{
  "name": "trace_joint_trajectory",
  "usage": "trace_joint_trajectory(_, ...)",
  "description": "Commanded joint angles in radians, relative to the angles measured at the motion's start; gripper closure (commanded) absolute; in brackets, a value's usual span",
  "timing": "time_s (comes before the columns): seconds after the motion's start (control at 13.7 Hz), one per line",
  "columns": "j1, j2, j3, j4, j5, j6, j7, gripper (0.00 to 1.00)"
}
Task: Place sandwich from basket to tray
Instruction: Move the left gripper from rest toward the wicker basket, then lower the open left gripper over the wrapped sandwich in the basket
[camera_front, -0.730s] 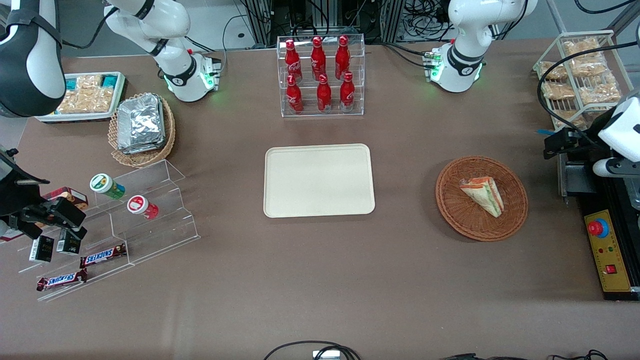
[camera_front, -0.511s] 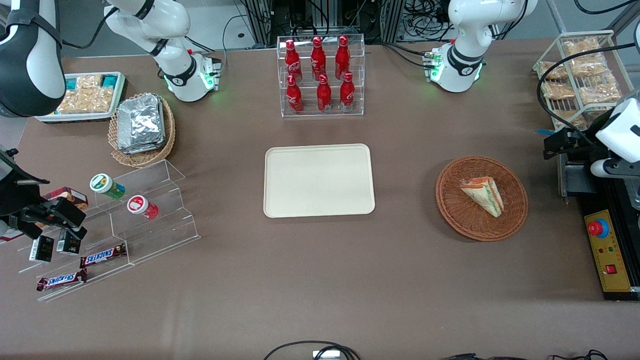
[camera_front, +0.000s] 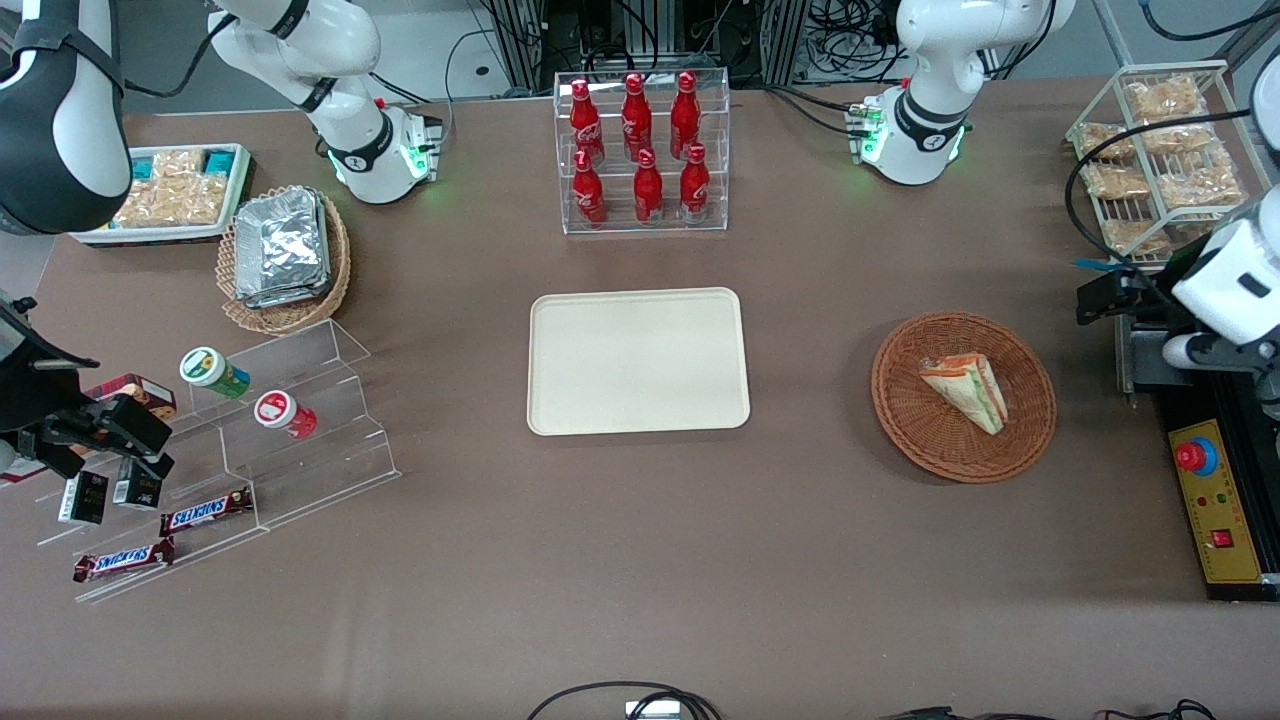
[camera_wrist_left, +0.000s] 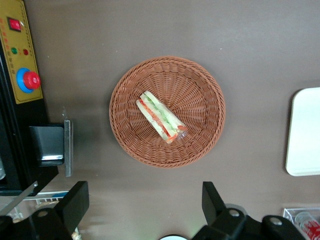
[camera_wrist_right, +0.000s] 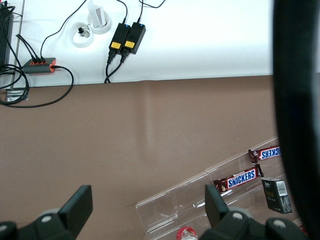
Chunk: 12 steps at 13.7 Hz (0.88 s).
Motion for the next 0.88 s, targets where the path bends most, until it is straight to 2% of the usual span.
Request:
trace_joint_trajectory(0.0, 0.002, -0.017, -0.001, -0.144, 0.015, 0.133, -0.081, 0.0)
trace_joint_trajectory(0.8, 0.002, -0.022, -0.001, -0.56, 0.015, 0.596, -0.469, 0.0)
